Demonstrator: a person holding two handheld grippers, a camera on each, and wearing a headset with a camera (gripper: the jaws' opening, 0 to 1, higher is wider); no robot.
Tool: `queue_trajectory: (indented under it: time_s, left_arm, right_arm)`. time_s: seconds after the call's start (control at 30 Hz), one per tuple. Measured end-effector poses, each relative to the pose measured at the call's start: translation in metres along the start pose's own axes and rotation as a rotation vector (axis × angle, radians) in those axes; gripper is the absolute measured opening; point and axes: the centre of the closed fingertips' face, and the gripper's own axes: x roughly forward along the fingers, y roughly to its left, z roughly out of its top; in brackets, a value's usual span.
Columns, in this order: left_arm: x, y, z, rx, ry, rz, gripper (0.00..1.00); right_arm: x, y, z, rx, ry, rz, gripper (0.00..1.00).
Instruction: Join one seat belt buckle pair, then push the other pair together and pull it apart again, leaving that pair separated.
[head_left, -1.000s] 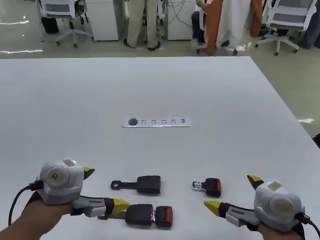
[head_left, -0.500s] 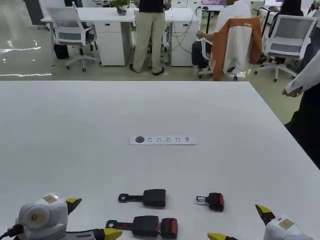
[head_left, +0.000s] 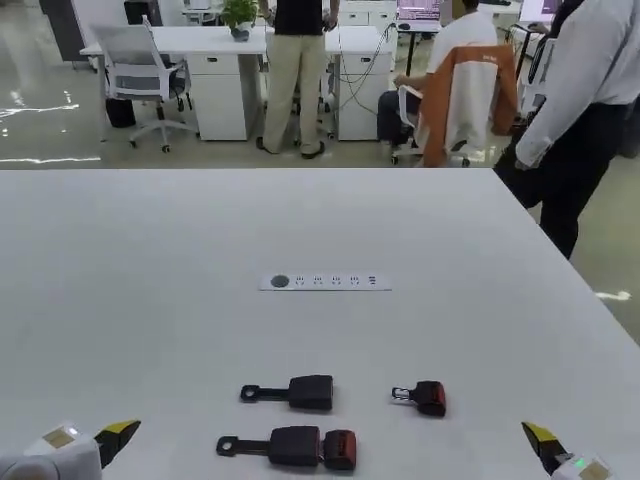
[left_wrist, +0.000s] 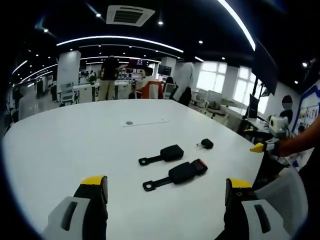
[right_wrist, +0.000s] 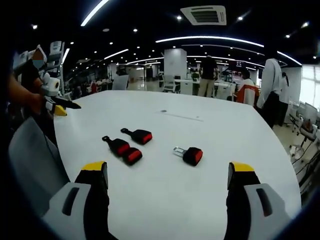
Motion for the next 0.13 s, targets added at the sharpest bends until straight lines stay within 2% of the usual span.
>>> queue_trajectory:
  time_s: [0.07,0.1,0.13]
  left_arm:
    - [-0.007,-0.009,0.0,0.007,0.005,0.004,1.0]
    - [-0.006,0.002,-0.008,0.006,0.007,0.006,1.0]
    - [-0.008,0.005,-0.012,0.003,0.011,0.008,1.0]
  right_arm:
    - [-0.006,0.004,-0.002,0.004,-0.006,-0.003,1.0]
    - [-0.007,0.005,-0.003,0.004,-0.005,-0.003,1.0]
    - [-0.009,0.006,-0.007,0.004,0.001,-0.003,1.0]
